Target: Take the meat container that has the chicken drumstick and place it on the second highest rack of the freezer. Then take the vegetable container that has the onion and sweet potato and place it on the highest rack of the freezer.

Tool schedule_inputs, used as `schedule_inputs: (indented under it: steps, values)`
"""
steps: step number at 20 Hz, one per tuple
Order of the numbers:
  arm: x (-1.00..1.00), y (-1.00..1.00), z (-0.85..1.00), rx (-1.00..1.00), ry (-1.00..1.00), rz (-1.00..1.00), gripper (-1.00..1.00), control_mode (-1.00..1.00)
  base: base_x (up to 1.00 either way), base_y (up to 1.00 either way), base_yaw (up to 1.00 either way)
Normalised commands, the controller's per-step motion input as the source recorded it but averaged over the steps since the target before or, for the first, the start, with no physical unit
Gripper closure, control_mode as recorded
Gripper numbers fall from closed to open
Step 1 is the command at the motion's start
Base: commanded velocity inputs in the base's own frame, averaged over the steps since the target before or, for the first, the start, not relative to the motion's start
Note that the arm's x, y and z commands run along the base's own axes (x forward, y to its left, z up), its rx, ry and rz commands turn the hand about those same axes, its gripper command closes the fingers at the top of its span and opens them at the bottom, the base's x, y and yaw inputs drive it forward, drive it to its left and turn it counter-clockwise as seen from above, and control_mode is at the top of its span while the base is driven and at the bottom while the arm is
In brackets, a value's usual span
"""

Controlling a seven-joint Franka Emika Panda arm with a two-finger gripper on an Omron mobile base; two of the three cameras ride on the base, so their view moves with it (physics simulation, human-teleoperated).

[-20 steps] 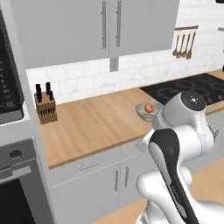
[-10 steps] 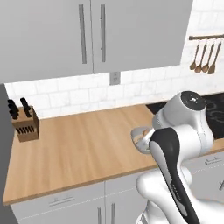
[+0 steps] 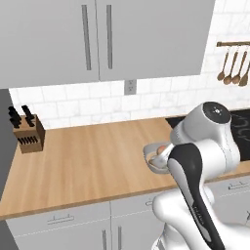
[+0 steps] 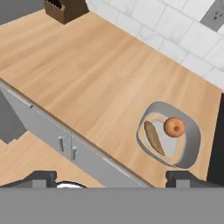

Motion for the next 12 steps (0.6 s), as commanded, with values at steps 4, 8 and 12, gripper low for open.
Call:
schedule_inputs:
  steps: [4,8,12]
  values:
    - [0.31,-0.69,-0.25,0.13,0.13,-0.44,-1.0,-1.0,0.0,0.0,0.0]
    - [0.15,-0.69,-0.52,0.17,0.14,-0.65,-1.0,-1.0,0.0,0.0,0.0]
    - [0.0,-0.88,-0.56,0.35,0.11,-0.71,-1.0,-1.0,0.0,0.0,0.0]
